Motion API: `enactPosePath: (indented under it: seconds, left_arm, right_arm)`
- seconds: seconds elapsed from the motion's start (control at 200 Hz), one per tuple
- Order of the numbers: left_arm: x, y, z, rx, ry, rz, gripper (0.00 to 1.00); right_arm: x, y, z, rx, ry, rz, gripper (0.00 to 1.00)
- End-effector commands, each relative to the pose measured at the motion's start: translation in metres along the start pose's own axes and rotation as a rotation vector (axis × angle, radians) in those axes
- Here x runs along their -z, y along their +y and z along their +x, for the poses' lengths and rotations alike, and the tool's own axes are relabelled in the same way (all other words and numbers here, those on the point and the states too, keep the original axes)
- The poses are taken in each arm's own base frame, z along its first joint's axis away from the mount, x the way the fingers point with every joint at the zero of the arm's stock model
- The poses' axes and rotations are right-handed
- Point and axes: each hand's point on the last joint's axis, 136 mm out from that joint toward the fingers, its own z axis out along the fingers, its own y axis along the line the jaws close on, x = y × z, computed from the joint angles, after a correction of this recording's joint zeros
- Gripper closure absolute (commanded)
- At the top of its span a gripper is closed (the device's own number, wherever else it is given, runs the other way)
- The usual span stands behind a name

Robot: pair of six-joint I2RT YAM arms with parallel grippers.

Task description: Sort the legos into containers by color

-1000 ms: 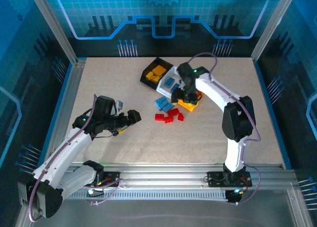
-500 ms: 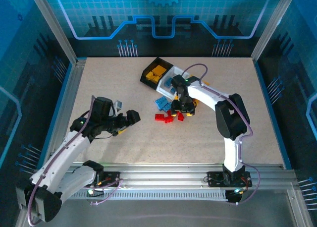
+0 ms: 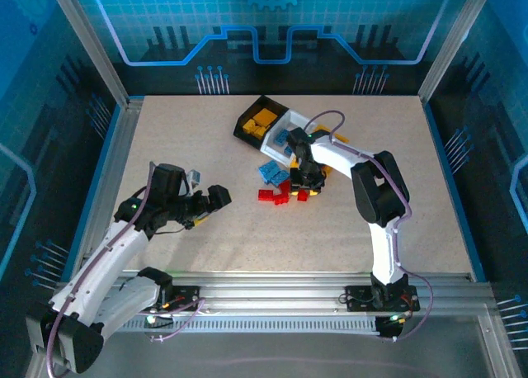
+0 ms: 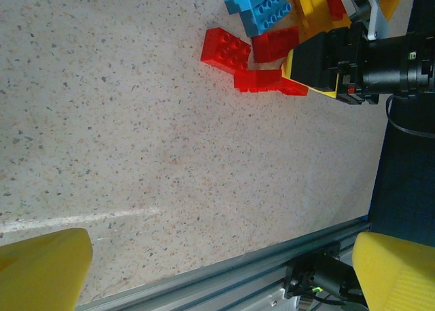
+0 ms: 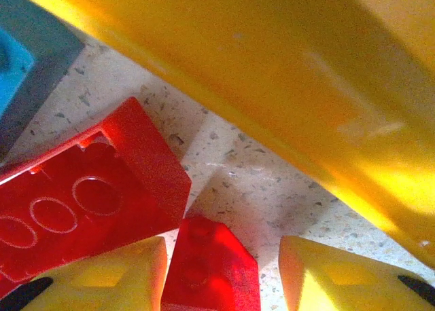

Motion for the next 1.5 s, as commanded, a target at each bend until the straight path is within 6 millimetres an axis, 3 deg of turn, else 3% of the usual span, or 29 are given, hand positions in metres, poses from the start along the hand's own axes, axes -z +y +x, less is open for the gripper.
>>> enactPosePath:
  seconds: [0.0, 0.225, 0.44, 0.66, 0.865, 0.975, 1.15, 1.49]
  left_arm:
    - [0.000, 0.007, 0.002, 0.017, 0.001, -0.013, 0.01]
    - [-0.007, 0.008, -0.001, 0.040, -0.007, -0.003, 0.01]
    - [-0.016, 0.009, -0.005, 0.074, 0.000, 0.005, 0.01]
    - [-0.021, 0.004, -0.008, 0.087, 0.019, 0.015, 0.01]
    - [-0.019, 0.003, -0.007, 0.084, 0.026, 0.004, 0.01]
    - [-0.018, 0.006, -0.004, 0.085, 0.032, -0.008, 0.01]
    - [-0.019, 0.010, -0.003, 0.091, 0.037, -0.023, 0.01]
    - [-0.023, 0.005, -0.008, 0.087, 0.048, -0.022, 0.01]
  right_arm:
    - [-0.005, -0.005, -0.001, -0.016, 0.011, 0.015, 0.57]
    - [0.012, -0.002, 0.008, -0.007, -0.008, -0.003, 0.61]
    - [0.051, 0.014, 0.017, -0.019, -0.057, -0.107, 0.61]
    - [0.093, 0.013, -0.003, -0.065, -0.126, -0.216, 0.61]
    - [0.109, 0.004, -0.025, -0.089, -0.148, -0.255, 0.58]
    - [0.101, 0.006, -0.020, -0.062, -0.115, -0.228, 0.48]
    - [0.068, 0.011, 0.010, 0.024, -0.044, -0.111, 0.40]
    - [0.015, 0.001, 0.022, 0.027, 0.032, -0.013, 0.38]
